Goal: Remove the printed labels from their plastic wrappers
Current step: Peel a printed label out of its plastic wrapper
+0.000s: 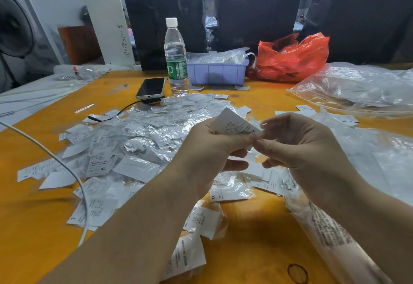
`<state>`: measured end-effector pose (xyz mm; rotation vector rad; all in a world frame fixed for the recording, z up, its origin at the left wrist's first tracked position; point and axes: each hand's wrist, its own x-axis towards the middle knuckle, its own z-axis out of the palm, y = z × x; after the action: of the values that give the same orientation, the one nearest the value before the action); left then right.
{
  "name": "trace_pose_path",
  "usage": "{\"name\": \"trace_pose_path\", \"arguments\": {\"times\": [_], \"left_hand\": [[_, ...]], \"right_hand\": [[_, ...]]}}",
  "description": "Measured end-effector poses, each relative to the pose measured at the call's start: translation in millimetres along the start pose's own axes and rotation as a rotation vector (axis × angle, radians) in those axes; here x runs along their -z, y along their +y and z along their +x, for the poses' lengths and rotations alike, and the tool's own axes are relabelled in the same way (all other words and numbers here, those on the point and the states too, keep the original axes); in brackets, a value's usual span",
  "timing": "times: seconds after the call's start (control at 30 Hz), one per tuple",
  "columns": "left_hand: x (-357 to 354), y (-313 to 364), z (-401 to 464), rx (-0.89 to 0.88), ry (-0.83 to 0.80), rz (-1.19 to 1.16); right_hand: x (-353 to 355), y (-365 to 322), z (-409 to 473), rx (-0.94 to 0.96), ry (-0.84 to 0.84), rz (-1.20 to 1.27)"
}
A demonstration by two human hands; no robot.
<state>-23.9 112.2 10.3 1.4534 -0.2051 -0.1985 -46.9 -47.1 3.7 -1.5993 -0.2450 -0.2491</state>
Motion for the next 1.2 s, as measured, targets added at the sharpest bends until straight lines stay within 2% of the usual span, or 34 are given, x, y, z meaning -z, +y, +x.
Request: {"name": "trace_pose_path", "arguments": {"times": [0.37, 0.57, 0.7, 0.9, 1.2], "left_hand": [[-0.1, -0.5, -0.4, 0.091, 0.012, -0.098], [-2.4, -3.1, -0.3, 0.137, -0.052, -0.18], [-0.6, -3.1, 0.4, 0.13, -0.069, -0.109], [8.5, 2.2, 4.9, -0.017, 0.072, 0.081], [3.4, -1.3, 0.6, -0.051, -0.033, 0.16]], "right_hand": [[-0.6, 3.3, -0.6, 0.017, -0.085, -0.001], [-2.4, 0.6, -1.1, 0.028, -0.078, 0.013], [-0.4, 0.3, 0.7, -0.001, -0.043, 0.03], [1.3, 1.8, 3.9, -0.089, 0.005, 0.076], [3.4, 2.4, 3.8, -0.091, 0.034, 0.107]]}}
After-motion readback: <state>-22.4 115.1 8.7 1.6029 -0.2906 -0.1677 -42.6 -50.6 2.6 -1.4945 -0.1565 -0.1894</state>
